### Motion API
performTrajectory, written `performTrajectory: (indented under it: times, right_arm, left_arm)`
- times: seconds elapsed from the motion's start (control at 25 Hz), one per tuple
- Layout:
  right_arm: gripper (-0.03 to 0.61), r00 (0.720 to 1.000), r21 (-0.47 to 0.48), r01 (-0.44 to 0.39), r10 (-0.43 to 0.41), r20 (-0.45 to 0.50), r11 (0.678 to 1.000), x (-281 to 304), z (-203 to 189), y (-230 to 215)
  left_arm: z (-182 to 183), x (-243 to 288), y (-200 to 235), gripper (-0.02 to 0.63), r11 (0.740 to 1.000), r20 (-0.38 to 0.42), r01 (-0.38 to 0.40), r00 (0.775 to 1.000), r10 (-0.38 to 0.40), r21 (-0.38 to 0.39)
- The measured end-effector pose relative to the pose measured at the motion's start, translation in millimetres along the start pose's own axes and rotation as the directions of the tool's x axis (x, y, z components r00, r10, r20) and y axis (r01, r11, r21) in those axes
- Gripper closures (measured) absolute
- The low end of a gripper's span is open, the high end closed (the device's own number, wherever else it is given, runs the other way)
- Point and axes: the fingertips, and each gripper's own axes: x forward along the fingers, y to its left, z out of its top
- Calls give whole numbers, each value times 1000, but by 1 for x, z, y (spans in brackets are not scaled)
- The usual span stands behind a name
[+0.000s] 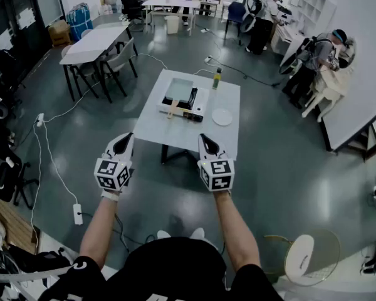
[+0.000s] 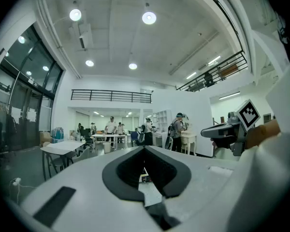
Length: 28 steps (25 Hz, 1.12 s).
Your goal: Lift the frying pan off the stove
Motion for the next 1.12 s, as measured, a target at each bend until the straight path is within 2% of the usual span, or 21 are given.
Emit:
performTrajectory:
  times: [0.64,0.88,1.12]
  right_arm:
    - [583,1000,-4,16,-16,-11,1000,17,-13,30]
    - [583,1000,-17,0,0,-23,1000,44,-22,26]
    - [583,999,-6,-16,16,-33,1000,88,-31,2]
  left_arm:
    - [-22,-9,30,617,999,-18,23,1000,-23,-26]
    - [-35,16,38,617,999,-39,31,999,-32,-30]
    - [-45,64,50,617,999,-57,34,998,-37,-41]
